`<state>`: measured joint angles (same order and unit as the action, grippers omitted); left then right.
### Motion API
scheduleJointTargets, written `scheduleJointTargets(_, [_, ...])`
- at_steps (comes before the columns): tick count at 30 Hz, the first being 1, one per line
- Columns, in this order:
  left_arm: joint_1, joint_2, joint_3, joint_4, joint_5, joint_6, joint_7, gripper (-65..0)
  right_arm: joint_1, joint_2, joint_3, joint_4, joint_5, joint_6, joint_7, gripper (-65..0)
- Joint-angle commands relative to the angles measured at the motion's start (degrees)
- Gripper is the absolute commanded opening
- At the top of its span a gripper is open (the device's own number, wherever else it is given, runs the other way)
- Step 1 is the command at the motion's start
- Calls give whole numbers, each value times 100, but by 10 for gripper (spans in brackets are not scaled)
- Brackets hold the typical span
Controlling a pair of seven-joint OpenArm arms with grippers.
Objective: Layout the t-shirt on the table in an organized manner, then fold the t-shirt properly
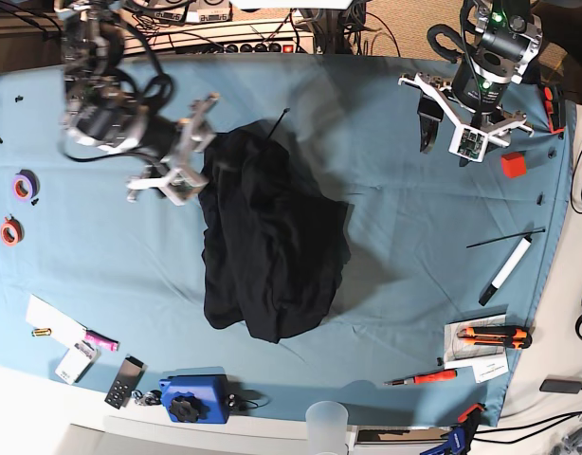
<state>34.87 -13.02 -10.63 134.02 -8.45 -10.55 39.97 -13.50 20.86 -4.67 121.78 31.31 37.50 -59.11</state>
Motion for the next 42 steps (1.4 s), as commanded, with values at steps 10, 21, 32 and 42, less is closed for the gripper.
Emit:
scheduleJointTargets(10, [20,-15,-15,98,-17,17,-151,-302,52,-833,-914,-61,-1770,-898,815,-374])
scheduleJointTargets(21, [20,-15,-15,98,-17,17,-153,-302,713,-992,-927,-1510,-2044,-1198,817,-374])
scheduleJointTargets(32, [20,-15,-15,98,-15,17,-153,-302,1346,-990,-815,-1609,-1635,-1464,564,-650])
scheduleJointTargets(42, [17,-15,-15,98,-17,15,-155,-302,2527,-986,1412,-1609,-1633,-1552,654,-650])
